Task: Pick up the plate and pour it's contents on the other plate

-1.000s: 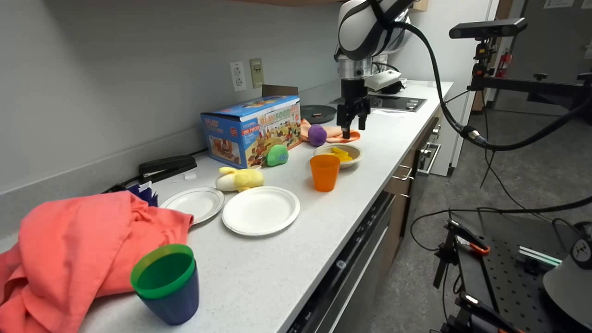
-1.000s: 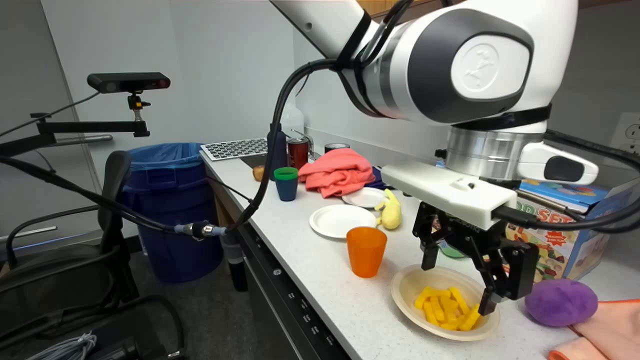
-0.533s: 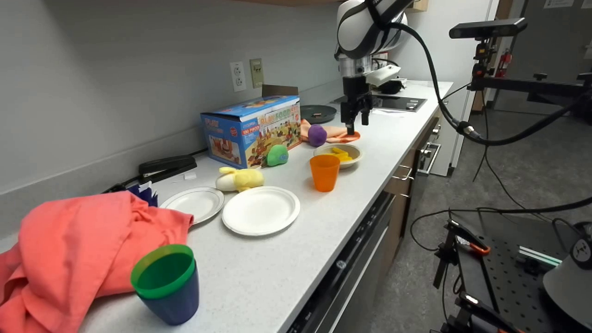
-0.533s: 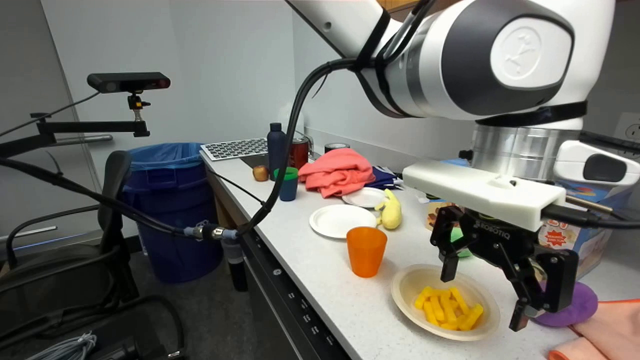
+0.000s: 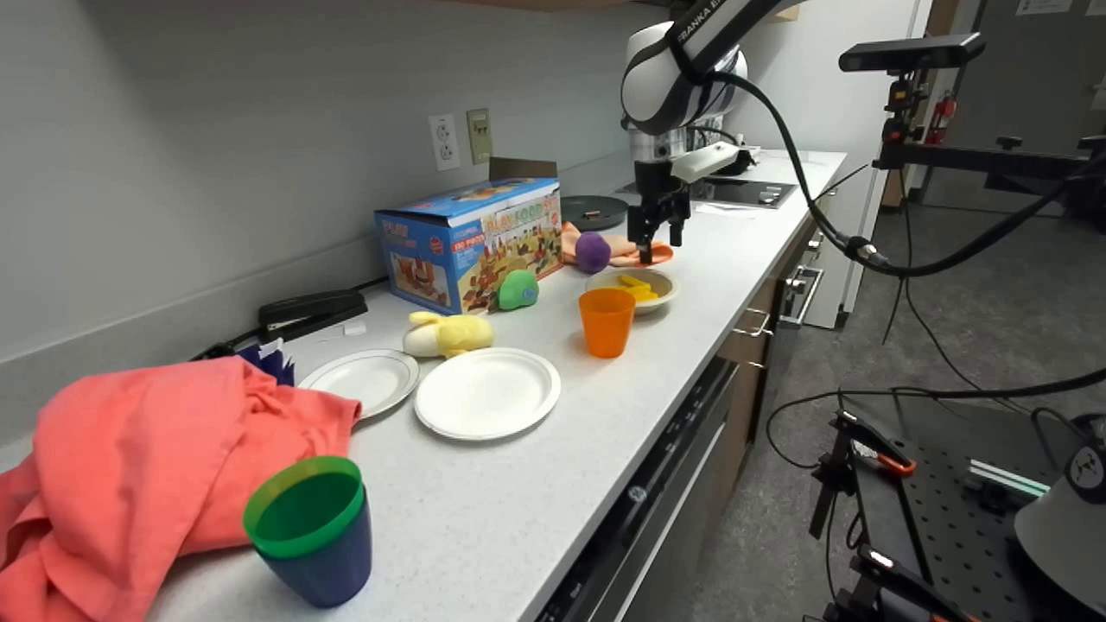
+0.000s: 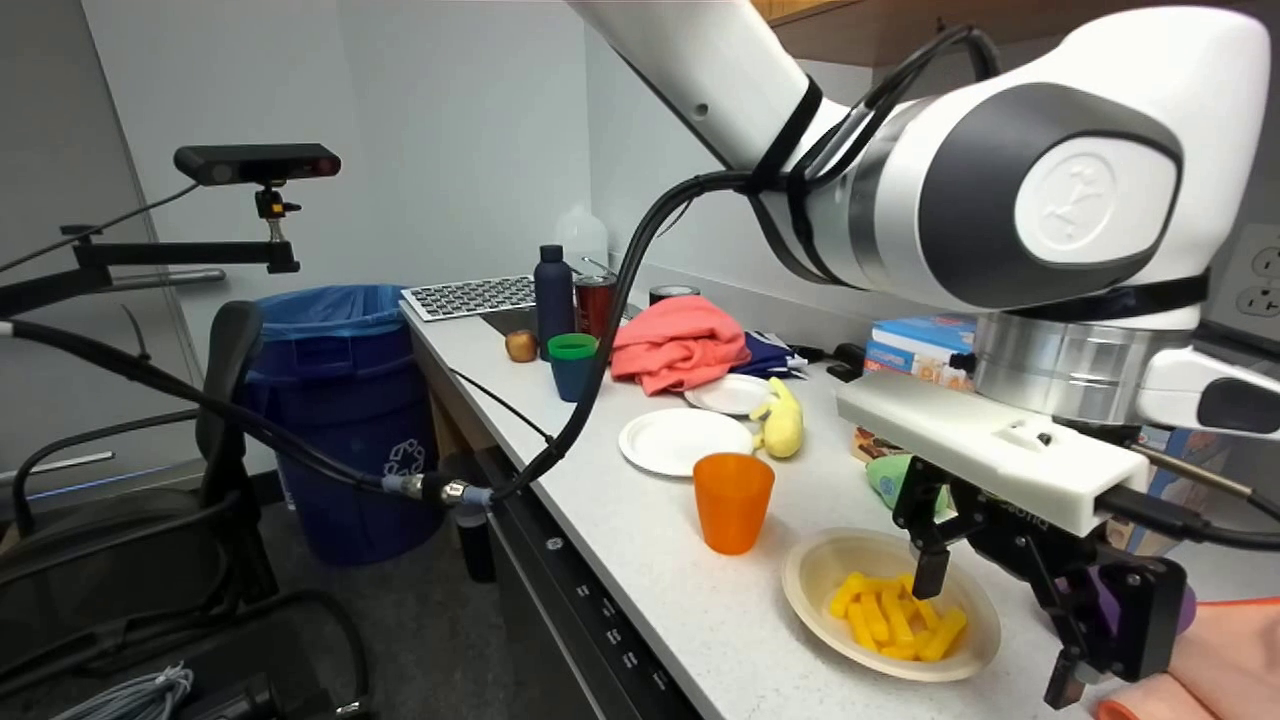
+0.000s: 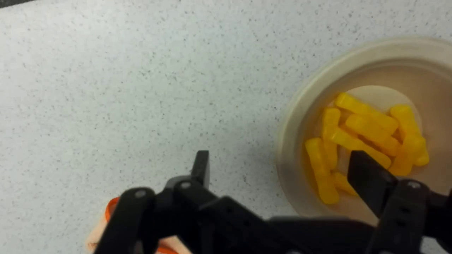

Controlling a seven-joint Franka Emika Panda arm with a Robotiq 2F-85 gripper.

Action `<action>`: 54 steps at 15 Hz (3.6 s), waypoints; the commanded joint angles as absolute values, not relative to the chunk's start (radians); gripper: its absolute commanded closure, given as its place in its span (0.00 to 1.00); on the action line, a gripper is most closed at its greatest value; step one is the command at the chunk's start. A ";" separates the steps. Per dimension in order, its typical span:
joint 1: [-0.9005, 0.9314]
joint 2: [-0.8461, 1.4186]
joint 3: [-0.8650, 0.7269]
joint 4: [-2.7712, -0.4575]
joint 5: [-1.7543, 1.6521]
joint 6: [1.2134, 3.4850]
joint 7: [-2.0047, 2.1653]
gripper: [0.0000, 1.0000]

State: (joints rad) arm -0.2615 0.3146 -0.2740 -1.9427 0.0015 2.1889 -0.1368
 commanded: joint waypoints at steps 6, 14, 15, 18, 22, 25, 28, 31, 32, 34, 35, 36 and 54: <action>-0.277 0.312 -0.258 -1.939 -0.005 2.185 -0.133 0.00; -0.305 0.381 -0.240 -1.899 0.093 2.200 -0.144 0.00; -0.309 0.396 -0.239 -1.891 0.100 2.201 -0.143 0.00; -0.324 0.427 -0.231 -1.869 0.129 2.187 -0.142 0.15; -0.337 0.449 -0.225 -1.847 0.137 2.186 -0.138 0.51; -0.338 0.452 -0.225 -1.839 0.130 2.190 -0.134 0.73; -0.336 0.445 -0.225 -1.839 0.127 2.195 -0.135 0.96; -0.334 0.438 -0.219 -1.831 0.129 2.196 -0.141 0.97; -0.333 0.434 -0.215 -1.830 0.132 2.199 -0.145 1.00; -0.329 0.428 -0.207 -1.824 0.130 2.201 -0.154 1.00; -0.328 0.426 -0.204 -1.823 0.126 2.206 -0.158 0.99; -0.329 0.424 -0.202 -1.822 0.125 2.208 -0.165 0.98; -0.358 0.420 -0.109 -1.738 0.300 2.144 -0.308 0.98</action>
